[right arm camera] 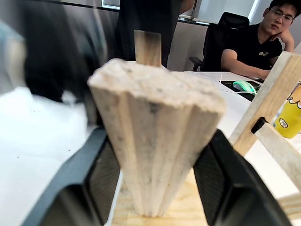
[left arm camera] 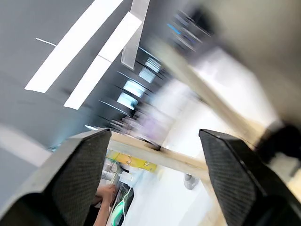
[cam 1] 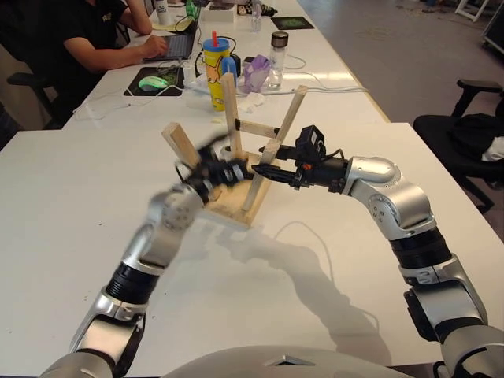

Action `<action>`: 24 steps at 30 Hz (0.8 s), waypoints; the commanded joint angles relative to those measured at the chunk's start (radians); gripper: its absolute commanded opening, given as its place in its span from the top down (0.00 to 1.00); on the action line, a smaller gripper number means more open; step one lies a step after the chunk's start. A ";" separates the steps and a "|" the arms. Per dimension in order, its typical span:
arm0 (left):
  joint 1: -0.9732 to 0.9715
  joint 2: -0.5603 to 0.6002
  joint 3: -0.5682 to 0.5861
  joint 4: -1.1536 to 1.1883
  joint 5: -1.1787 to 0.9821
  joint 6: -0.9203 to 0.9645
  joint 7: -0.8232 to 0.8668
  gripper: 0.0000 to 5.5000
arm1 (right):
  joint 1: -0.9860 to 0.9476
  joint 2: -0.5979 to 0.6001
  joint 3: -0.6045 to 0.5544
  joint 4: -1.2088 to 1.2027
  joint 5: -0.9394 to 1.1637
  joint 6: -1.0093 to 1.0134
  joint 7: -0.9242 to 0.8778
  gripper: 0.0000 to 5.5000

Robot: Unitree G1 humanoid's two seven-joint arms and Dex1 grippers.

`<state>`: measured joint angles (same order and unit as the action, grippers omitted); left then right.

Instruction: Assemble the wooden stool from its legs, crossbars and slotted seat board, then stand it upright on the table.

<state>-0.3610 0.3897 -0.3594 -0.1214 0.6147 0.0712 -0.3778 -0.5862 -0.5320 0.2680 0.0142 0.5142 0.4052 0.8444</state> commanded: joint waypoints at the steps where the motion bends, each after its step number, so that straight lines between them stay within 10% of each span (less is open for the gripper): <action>1: 0.135 0.048 -0.077 0.144 0.033 0.127 -0.134 0.37 | 0.073 -0.022 0.127 0.106 -0.176 0.085 -0.021 0.63; 14: -0.064 -0.120 0.354 -0.177 -0.258 -0.014 0.265 0.37 | 0.108 -0.010 0.114 0.105 -0.159 0.032 -0.028 0.63; 21: 0.106 0.021 -0.098 0.198 0.069 0.100 -0.040 0.37 | 0.108 -0.002 0.134 0.116 -0.168 0.035 -0.029 0.63; 24: 0.147 0.047 -0.117 0.205 0.086 0.134 -0.083 0.37 | 0.101 -0.001 0.146 0.130 -0.179 0.033 -0.024 0.63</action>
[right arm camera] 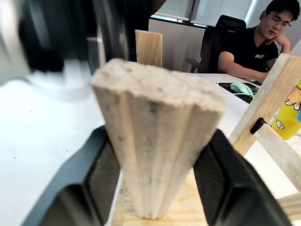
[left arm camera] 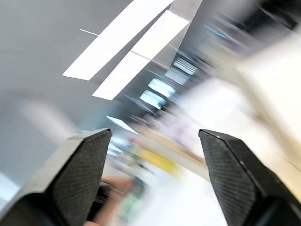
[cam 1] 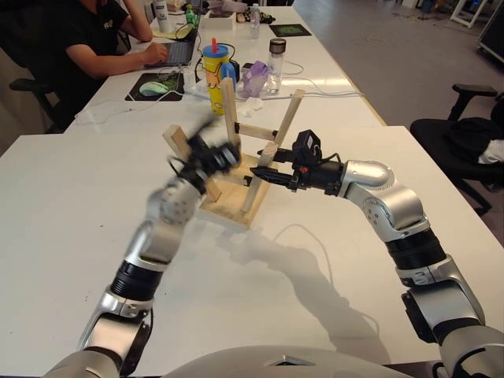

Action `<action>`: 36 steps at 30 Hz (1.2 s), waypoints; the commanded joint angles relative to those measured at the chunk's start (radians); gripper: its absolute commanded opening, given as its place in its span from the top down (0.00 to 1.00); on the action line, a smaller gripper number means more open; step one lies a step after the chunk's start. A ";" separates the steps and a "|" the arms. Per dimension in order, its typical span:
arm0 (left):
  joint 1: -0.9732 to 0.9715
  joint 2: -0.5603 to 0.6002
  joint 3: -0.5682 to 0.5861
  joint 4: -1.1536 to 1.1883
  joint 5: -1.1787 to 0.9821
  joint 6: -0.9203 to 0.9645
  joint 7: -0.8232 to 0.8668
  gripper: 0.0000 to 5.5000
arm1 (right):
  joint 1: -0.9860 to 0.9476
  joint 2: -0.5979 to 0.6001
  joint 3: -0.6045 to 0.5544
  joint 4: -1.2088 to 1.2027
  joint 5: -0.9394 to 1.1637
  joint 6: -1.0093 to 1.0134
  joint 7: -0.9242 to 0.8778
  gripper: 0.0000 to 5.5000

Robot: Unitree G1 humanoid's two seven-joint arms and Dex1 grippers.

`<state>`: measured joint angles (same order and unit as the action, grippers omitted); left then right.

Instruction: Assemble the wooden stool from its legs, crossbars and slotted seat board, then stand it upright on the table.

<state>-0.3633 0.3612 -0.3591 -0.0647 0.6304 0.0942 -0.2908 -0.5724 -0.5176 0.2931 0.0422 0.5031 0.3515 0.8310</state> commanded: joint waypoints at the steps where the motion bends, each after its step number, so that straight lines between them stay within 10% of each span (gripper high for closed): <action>1: 0.133 0.063 -0.091 0.137 0.043 0.098 -0.145 0.37 | 0.090 -0.017 0.121 0.102 -0.169 0.086 -0.013 0.63; 12: 0.251 -0.050 0.375 -0.159 -0.460 -0.234 0.094 0.37 | 0.124 0.034 0.009 0.071 -0.103 -0.073 -0.043 0.54; 25: 0.432 -0.016 0.213 -0.030 -0.542 -0.197 -0.137 0.37 | 0.334 -0.049 -0.056 -0.008 -0.199 -0.033 0.003 0.37; 36: 0.310 -0.155 0.217 0.066 -0.713 0.060 -0.153 0.56 | 0.202 0.030 -0.323 -0.105 0.008 0.073 -0.074 0.60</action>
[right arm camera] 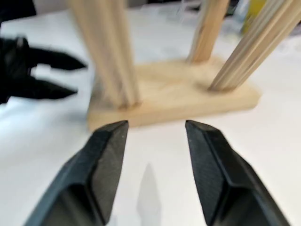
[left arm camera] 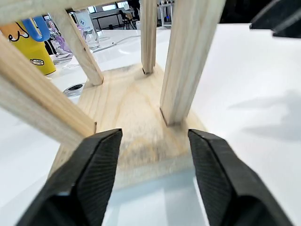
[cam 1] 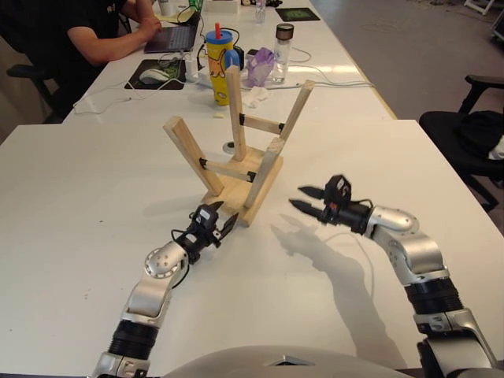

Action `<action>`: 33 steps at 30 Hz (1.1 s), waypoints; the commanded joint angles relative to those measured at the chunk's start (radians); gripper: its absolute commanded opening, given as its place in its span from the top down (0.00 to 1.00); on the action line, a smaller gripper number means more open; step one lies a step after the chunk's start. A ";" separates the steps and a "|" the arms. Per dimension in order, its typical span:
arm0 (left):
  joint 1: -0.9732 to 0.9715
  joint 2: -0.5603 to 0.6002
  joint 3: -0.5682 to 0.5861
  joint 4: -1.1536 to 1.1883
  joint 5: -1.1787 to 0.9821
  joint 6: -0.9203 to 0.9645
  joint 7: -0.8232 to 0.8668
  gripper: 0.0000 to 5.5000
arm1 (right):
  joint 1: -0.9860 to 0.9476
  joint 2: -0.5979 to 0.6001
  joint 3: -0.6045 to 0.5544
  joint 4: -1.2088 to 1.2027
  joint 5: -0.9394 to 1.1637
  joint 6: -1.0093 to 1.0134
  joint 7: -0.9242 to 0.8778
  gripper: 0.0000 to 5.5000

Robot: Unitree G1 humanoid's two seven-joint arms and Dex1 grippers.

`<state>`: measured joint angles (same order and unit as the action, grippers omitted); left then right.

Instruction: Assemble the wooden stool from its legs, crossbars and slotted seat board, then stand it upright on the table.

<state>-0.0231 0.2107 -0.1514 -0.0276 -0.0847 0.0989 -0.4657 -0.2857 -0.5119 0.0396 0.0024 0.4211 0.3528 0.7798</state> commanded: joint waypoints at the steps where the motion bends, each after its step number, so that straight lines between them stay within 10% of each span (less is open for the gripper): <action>1: -0.034 0.001 0.005 0.043 0.019 0.065 0.032 0.56 | -0.116 0.035 -0.094 -0.095 0.134 0.102 -0.037 0.60; 11: -0.037 0.070 -0.078 0.185 0.158 0.235 0.065 0.56 | -0.557 0.250 -0.258 -0.299 0.584 0.234 -0.349 0.60; 19: -0.069 0.060 -0.095 0.216 0.147 0.251 0.061 0.56 | -0.136 0.307 0.241 0.135 0.069 0.318 -0.545 0.60; 27: -0.066 0.074 -0.094 0.221 0.145 0.263 0.058 0.56 | -0.288 0.365 -0.149 -0.133 0.296 0.086 -0.529 0.60; 33: -0.065 0.085 -0.094 0.219 0.145 0.269 0.049 0.56 | -0.233 0.269 -0.167 -0.065 0.213 0.118 -0.480 0.60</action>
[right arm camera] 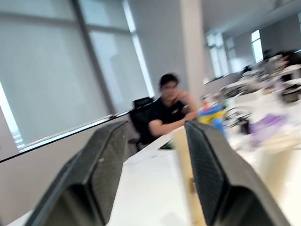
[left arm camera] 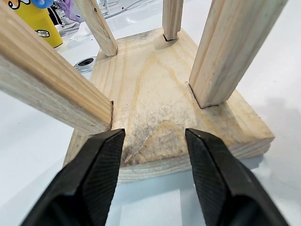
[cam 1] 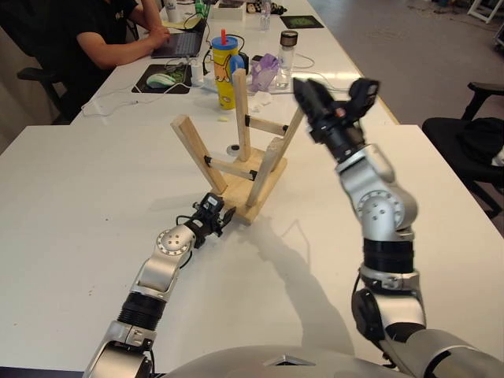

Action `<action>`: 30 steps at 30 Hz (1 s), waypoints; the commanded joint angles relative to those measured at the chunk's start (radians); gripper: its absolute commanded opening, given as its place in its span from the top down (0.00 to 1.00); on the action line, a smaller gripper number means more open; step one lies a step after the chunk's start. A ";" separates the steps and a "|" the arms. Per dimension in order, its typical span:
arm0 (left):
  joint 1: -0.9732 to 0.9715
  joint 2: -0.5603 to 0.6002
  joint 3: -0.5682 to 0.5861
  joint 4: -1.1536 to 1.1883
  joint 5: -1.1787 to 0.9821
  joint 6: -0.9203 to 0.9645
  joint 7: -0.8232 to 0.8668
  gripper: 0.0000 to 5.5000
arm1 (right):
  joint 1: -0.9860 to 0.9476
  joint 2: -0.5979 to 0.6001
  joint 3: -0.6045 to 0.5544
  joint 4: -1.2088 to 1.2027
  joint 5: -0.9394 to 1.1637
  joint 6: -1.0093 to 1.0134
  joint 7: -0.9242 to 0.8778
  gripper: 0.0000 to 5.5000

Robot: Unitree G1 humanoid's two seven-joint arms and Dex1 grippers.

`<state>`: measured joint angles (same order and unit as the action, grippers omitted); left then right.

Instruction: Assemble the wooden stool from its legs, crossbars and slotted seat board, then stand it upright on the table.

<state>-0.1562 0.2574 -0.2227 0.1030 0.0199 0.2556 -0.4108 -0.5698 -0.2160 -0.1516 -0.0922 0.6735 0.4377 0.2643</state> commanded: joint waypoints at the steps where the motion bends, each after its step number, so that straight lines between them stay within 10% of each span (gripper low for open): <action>1: 0.067 0.040 -0.023 0.090 0.040 0.113 -0.008 0.56 | 0.075 -0.046 0.056 0.047 -0.086 0.033 0.038 0.60; 22: -0.067 0.127 -0.045 0.314 0.073 0.065 -0.088 0.57 | 0.000 0.069 0.352 0.294 -0.241 -0.193 0.615 1.00; 30: -0.116 0.134 -0.048 0.411 0.081 -0.016 -0.075 0.57 | 0.163 0.134 0.387 0.185 -0.331 -0.128 0.387 1.00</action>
<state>-0.3645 0.3583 -0.2364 0.3709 0.0214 0.1548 -0.5028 -0.4807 -0.1250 0.2152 0.1220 0.3884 0.2590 0.7577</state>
